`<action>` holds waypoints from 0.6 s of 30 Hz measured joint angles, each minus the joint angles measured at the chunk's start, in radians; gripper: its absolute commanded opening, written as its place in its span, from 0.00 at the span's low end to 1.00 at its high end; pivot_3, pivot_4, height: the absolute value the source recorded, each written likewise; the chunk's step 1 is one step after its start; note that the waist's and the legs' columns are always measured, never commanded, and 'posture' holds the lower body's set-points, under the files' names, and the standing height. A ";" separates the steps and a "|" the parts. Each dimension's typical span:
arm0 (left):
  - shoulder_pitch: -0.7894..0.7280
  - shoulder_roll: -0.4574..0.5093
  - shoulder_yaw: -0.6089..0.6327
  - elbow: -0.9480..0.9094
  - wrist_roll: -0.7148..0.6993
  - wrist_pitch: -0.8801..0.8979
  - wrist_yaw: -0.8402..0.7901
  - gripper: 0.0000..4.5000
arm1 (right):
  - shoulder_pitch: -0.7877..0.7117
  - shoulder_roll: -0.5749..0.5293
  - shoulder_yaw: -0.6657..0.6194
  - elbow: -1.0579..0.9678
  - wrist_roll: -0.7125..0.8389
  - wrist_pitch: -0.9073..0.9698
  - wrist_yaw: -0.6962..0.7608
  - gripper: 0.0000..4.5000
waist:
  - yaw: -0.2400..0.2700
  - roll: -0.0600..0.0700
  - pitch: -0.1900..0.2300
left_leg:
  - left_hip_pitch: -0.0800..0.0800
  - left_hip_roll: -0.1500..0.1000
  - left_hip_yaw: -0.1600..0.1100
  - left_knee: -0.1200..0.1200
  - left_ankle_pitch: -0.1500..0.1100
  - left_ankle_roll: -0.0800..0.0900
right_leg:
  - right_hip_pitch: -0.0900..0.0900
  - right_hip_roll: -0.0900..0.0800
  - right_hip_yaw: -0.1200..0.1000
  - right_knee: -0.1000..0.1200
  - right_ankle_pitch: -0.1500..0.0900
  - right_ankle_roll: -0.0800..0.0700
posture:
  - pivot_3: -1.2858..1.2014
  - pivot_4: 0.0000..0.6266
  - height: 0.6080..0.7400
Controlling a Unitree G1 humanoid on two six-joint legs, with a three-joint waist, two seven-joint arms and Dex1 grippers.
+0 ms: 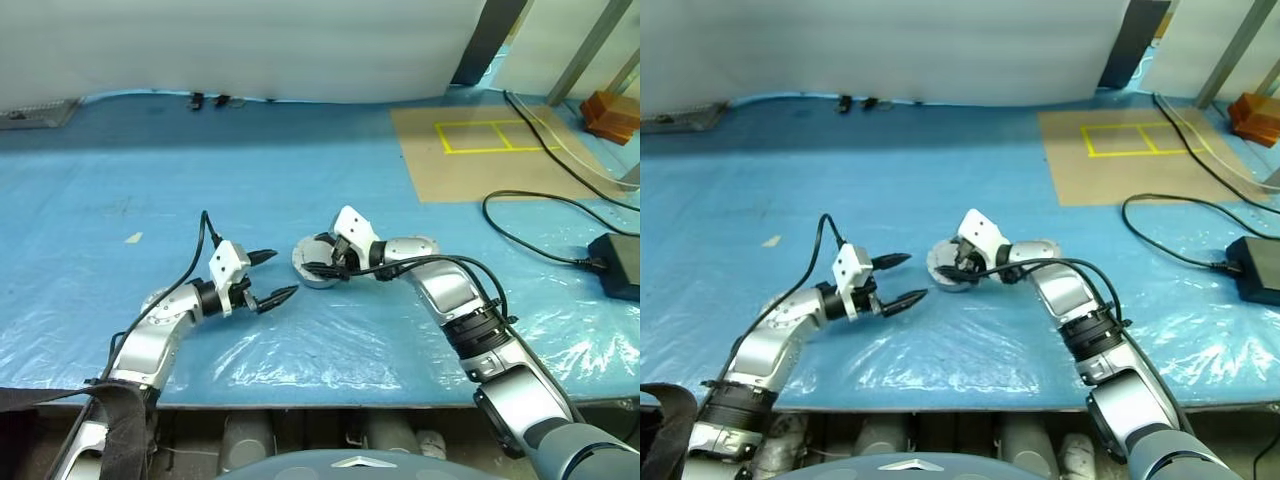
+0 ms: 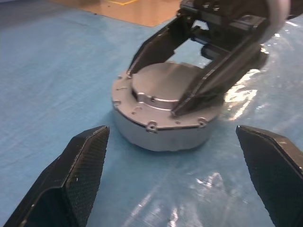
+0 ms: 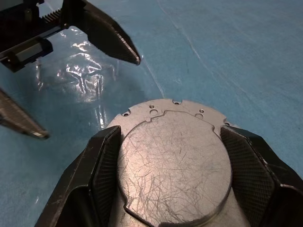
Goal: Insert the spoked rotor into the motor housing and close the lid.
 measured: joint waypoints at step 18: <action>-0.065 -0.025 0.002 0.068 0.020 0.008 0.020 0.01 | 0.001 0.001 0.001 -0.003 0.001 0.000 0.000 0.66 | 0.000 0.000 0.000 | 0.000 0.000 0.000 -0.001 0.000 0.000 | 0.000 0.000 0.000 -0.001 0.000 0.000 | 0.52 0.24 1.00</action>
